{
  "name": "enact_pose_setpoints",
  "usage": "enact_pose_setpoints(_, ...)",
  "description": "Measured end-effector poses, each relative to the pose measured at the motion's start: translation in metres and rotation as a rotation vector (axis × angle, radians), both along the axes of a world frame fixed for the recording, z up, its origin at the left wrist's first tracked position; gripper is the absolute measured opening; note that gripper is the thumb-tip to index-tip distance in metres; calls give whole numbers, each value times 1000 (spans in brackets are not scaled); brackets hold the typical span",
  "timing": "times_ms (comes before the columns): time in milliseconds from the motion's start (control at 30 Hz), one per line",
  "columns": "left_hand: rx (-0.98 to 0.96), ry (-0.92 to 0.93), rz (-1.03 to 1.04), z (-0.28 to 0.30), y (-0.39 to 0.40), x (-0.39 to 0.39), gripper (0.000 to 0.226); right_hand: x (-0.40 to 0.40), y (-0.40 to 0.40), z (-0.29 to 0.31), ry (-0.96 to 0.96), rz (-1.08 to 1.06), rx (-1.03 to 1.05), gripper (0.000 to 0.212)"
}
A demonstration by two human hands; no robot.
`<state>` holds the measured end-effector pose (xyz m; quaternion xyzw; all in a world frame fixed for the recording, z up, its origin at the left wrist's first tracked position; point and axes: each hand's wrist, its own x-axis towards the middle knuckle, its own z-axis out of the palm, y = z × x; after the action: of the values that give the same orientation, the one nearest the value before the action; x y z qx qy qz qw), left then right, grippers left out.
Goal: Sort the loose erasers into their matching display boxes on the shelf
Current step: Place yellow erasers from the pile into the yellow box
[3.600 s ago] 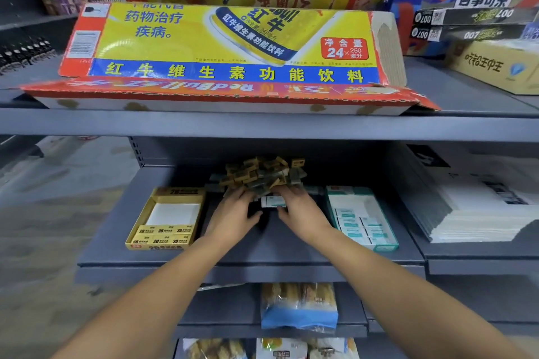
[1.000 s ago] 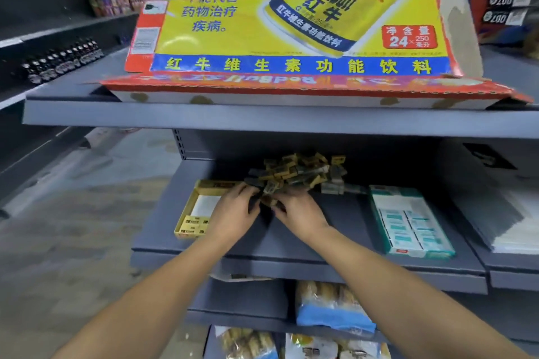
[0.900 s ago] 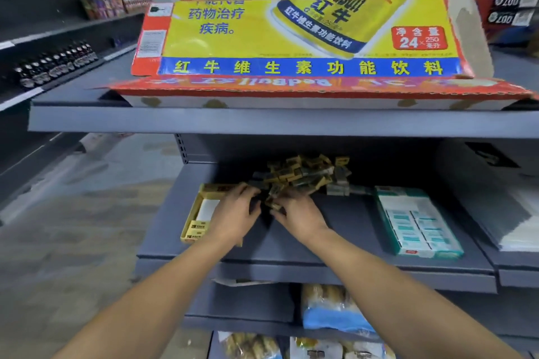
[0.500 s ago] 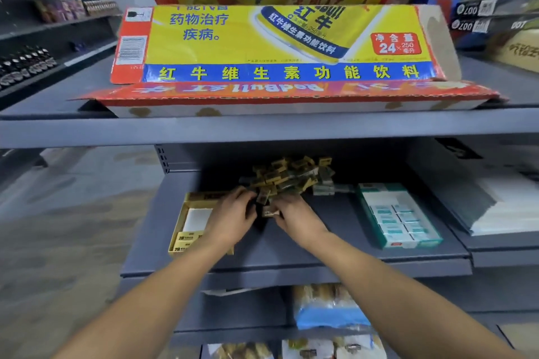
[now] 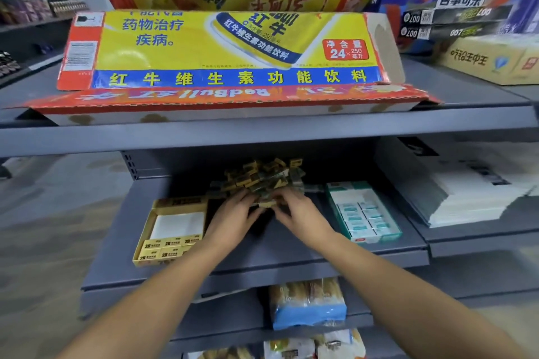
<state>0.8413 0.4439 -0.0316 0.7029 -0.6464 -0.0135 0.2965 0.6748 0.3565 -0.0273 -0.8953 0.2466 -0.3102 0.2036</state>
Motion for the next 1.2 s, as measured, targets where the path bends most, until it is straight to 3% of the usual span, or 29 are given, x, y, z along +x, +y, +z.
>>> enact_pose_setpoints(100, 23, 48, 4, 3, 1, -7, 45, -1, -2, -1, -99, -62, 233, 20)
enact_pose_setpoints(200, -15, 13, -38, 4, 0, -11, 37, -3, -6, -2, -162, -100, 336, 10)
enact_pose_setpoints(333, 15, 27, -40, -1, -2, -13, 45, -6, -9, -5, -231, -121, 472, 4)
enact_pose_setpoints(400, -4, 32, -39, -2, -3, -13, 41, -8, -11, -8, -218, -91, 466, 4)
enact_pose_setpoints(533, -20, 34, -43, 0, -5, -13, 40, -12, -15, -11, -72, 4, 360, 29)
enact_pose_setpoints(700, -32, 28, -55, 0, -9, -13, 38, -8, -16, -13, -120, -52, 389, 31)
enact_pose_setpoints(833, -52, 41, -58, 1, -12, -10, 37, -3, -22, -12, -156, -113, 672, 23)
enact_pose_setpoints(967, -25, 19, -82, 2, -14, -11, 36, 1, -21, -3, -352, -73, 1022, 20)
enact_pose_setpoints(1033, -3, 12, -66, 1, -16, -12, 37, 1, -21, 0, -378, -61, 1005, 22)
enact_pose_setpoints(1200, 1, 43, -47, 2, -20, -15, 41, -3, -24, 5, -223, -80, 697, 30)
